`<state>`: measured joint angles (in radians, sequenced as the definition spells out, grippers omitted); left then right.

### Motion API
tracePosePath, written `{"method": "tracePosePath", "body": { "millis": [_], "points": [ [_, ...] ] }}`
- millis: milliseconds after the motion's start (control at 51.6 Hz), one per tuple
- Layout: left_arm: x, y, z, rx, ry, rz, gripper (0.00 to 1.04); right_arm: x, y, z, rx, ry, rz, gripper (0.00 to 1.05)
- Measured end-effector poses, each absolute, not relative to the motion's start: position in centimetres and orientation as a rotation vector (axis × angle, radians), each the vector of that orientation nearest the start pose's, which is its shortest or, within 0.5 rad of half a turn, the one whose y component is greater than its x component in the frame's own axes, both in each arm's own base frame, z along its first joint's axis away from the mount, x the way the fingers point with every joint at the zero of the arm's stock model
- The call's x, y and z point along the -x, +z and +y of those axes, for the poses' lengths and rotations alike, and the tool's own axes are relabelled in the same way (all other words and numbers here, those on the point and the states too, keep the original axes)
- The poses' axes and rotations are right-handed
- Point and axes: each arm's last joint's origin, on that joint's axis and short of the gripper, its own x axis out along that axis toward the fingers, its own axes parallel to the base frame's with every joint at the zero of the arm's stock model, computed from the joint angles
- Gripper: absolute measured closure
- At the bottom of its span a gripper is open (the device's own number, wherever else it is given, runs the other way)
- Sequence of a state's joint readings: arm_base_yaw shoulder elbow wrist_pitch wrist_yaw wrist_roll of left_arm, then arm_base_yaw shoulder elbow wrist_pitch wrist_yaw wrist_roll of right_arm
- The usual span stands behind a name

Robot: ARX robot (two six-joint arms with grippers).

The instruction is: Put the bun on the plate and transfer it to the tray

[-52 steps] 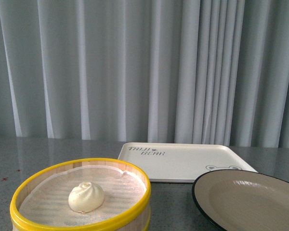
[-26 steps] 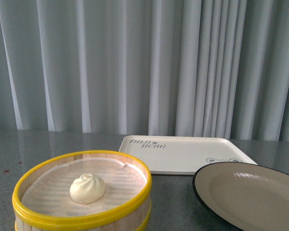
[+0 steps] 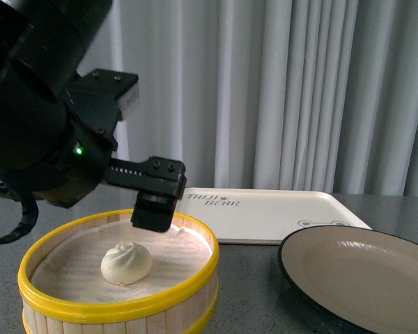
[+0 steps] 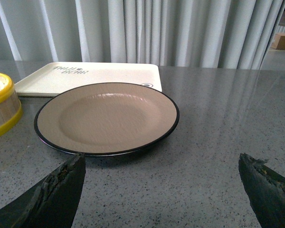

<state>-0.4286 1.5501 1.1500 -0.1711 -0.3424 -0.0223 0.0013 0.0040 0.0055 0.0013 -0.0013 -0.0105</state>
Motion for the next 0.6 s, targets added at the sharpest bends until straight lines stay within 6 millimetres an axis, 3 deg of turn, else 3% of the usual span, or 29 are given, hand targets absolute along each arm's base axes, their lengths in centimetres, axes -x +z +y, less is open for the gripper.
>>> {"method": "tracePosePath", "body": {
  "millis": [213, 387, 600],
  "points": [
    [-33.1, 25.8, -13.7, -0.183, -0.025, 0.626, 0.07, -9.8, 16.5, 0.0, 0.010, 0.003, -0.003, 0.09],
    [-34.3, 25.7, -13.2, -0.161, 0.032, 0.622, 0.07, -9.8, 16.5, 0.0, 0.010, 0.003, -0.003, 0.09],
    [-34.3, 25.8, -13.4, -0.154, 0.018, 0.629, 0.07, -9.8, 16.5, 0.0, 0.010, 0.003, -0.003, 0.09]
  ]
}}
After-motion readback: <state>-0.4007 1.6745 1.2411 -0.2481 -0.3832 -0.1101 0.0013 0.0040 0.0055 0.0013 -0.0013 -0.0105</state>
